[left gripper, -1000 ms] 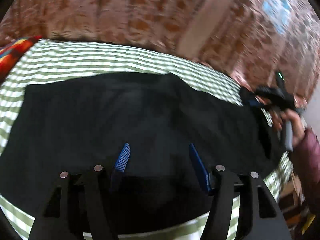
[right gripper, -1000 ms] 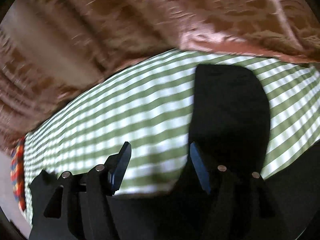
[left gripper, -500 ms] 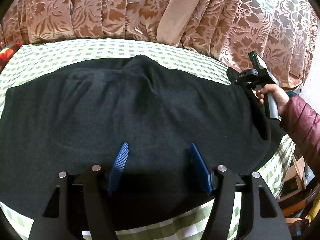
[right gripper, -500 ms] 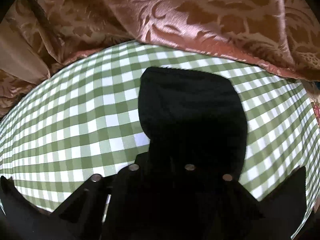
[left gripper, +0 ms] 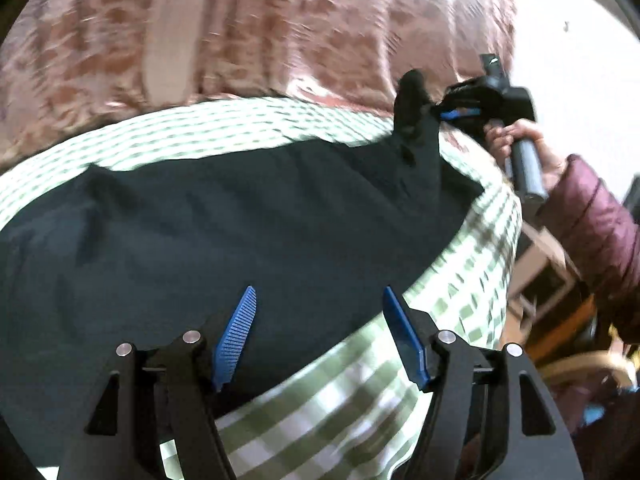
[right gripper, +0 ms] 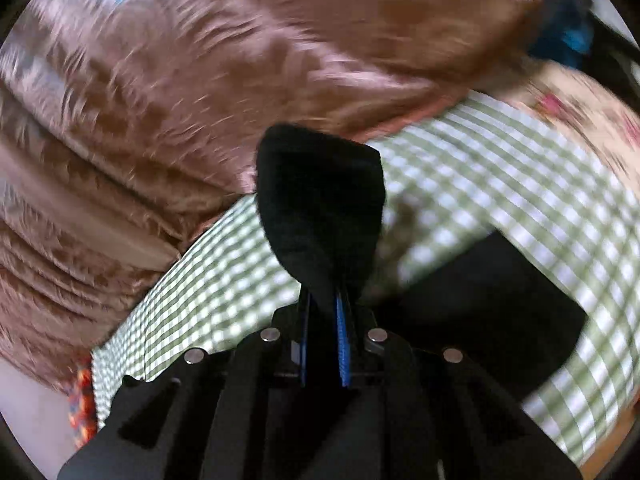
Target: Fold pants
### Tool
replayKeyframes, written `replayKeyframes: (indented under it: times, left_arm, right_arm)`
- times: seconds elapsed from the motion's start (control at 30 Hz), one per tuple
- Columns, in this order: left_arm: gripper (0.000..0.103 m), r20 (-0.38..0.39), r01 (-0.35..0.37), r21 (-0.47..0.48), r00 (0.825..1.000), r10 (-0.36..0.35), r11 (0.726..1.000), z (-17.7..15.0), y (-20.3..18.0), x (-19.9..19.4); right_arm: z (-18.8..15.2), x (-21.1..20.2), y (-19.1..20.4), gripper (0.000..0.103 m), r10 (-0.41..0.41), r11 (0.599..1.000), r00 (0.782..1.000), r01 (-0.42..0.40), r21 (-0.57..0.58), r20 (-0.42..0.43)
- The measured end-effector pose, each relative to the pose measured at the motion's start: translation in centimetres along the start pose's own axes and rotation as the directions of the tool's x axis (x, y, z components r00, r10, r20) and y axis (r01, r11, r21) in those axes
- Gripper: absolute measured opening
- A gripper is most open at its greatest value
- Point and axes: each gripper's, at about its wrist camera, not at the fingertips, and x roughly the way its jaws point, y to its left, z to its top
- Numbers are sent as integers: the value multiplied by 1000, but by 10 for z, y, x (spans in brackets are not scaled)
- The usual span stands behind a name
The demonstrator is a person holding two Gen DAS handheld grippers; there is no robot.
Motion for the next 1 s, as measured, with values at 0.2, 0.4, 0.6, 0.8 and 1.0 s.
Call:
replayKeyframes:
  times: [0.2,0.4,0.6,0.8,1.0]
  left_arm:
    - [59,-59,-25,61,998,29,998,3,-12,34]
    - [42,-84,-44,98,995,53,994,5,-13,42]
    - [9,-66,-15,80,998,20,997,10,-11,41]
    - [6,-21,33,47,999,-32,998,19,-4,24]
    - [6,38,141,-13,989,-141,990,27,9,3]
  right_arm:
    - [-36,-3,-87,13,16,983,999,-8,181,-44]
    - [-34,-2,-119,42,85,958,996,-83,276,4]
    - [-11,15,-124,20,39,964,999,-36,264,-8]
    - [5,-14,-96,6,-1,993,999,-3,118,33]
    - [-6,-52,-99,6,-1,995,998,-6,99,67]
